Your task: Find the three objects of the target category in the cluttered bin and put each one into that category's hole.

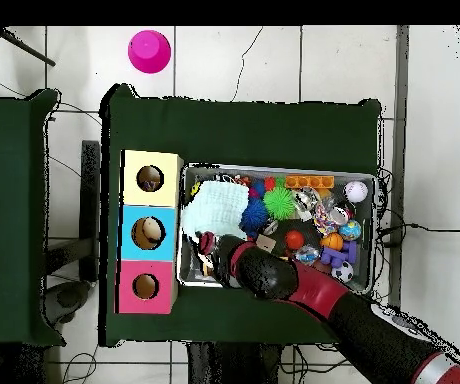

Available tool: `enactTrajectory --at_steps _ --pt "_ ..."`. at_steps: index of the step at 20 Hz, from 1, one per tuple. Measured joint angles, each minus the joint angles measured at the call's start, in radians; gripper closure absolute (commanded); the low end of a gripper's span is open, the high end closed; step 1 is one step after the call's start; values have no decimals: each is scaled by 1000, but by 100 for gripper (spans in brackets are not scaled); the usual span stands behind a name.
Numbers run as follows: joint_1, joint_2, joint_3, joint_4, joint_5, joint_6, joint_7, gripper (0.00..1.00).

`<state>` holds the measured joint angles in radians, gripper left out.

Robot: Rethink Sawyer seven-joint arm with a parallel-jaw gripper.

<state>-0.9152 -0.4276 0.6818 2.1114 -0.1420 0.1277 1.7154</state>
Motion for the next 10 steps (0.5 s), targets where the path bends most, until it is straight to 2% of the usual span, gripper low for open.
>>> enactTrajectory --at_steps 1,10 --pt "6 -6 0 1 0 0 0 0" --pt "46 -45 -10 2 0 0 0 0"
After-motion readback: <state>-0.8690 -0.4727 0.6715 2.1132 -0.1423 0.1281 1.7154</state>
